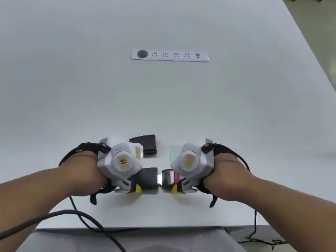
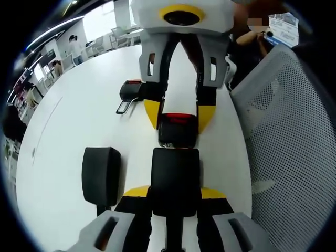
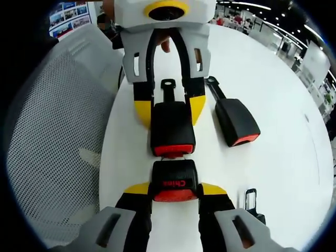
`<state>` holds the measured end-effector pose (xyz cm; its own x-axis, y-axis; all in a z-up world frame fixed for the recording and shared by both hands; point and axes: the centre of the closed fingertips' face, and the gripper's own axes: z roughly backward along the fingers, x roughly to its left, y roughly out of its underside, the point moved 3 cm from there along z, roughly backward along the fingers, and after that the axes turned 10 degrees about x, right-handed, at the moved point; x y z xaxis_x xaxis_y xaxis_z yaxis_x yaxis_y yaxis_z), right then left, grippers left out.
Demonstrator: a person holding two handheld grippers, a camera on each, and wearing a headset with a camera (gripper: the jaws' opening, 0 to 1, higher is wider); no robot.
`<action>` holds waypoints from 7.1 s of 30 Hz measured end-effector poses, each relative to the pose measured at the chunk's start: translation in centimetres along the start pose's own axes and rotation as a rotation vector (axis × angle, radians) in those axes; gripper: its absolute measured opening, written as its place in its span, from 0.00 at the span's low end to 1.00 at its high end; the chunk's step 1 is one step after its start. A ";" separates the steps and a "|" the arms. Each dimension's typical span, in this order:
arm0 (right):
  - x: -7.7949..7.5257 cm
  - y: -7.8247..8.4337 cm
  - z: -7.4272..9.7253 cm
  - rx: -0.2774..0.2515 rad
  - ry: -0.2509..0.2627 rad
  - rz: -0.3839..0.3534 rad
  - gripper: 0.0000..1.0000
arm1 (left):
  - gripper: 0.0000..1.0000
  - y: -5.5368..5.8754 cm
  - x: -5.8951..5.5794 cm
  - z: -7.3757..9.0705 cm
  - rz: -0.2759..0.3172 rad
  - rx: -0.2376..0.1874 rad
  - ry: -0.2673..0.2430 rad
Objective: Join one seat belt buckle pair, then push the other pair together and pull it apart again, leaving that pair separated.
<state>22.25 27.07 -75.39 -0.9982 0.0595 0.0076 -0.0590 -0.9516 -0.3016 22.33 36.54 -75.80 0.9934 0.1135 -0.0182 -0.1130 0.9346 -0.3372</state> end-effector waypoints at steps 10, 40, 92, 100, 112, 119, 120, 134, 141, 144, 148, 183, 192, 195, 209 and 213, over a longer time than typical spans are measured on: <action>0.0 0.0 -0.2 0.000 0.001 0.018 0.30 | 0.32 -0.2 -0.3 0.2 0.003 -0.010 -0.007; -0.2 0.0 -0.3 0.002 0.011 0.029 0.32 | 0.33 -0.4 -0.5 0.5 -0.011 -0.007 -0.018; -3.6 1.5 4.9 -0.055 0.098 -0.026 0.31 | 0.47 -2.0 4.7 4.9 0.073 -0.060 -0.114; -6.2 4.0 5.1 -0.022 0.144 -0.058 0.29 | 0.47 -1.2 7.0 4.7 0.090 -0.043 -0.126; -8.7 6.6 5.4 0.025 0.165 -0.081 0.32 | 0.42 -0.9 8.1 3.0 0.043 -0.008 -0.100; -8.8 6.9 4.4 0.049 0.137 -0.063 0.31 | 0.42 -1.2 8.4 2.5 0.010 0.017 -0.093; -9.0 7.1 3.9 0.052 0.133 -0.059 0.30 | 0.41 -1.1 8.5 2.3 0.008 0.023 -0.093; -9.5 7.9 2.5 0.061 0.056 -0.047 0.32 | 0.35 -0.4 8.9 0.9 -0.032 0.055 -0.067; -9.6 8.0 2.4 0.053 0.031 -0.044 0.32 | 0.34 -0.2 9.0 0.6 -0.019 0.044 -0.063; -9.6 8.0 2.3 0.058 0.028 -0.035 0.32 | 0.34 -0.3 9.0 0.6 -0.016 0.044 -0.060; -9.5 7.3 2.1 0.059 0.033 -0.035 0.32 | 0.33 -0.3 9.0 0.5 -0.002 0.049 -0.064; -8.8 0.2 0.2 -0.001 0.038 0.007 0.31 | 0.33 -0.4 8.9 0.4 -0.044 0.064 -0.068; -8.8 0.1 0.1 0.019 0.040 0.024 0.30 | 0.32 -0.4 8.9 0.5 -0.045 0.055 -0.058; -8.8 -0.3 0.0 0.038 0.046 0.022 0.30 | 0.32 -0.3 9.0 0.4 -0.036 0.052 -0.055; -9.0 -1.6 -0.6 0.079 0.047 0.056 0.29 | 0.31 -0.5 9.0 0.3 -0.031 0.048 -0.045; -8.9 -1.4 -0.5 0.075 0.042 0.047 0.29 | 0.31 -0.5 8.9 0.4 -0.019 0.044 -0.047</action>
<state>31.19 28.00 -75.51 -0.9987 0.0251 -0.0451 -0.0141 -0.9734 -0.2287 31.18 37.20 -75.44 0.9934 0.1102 0.0321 -0.0959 0.9505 -0.2954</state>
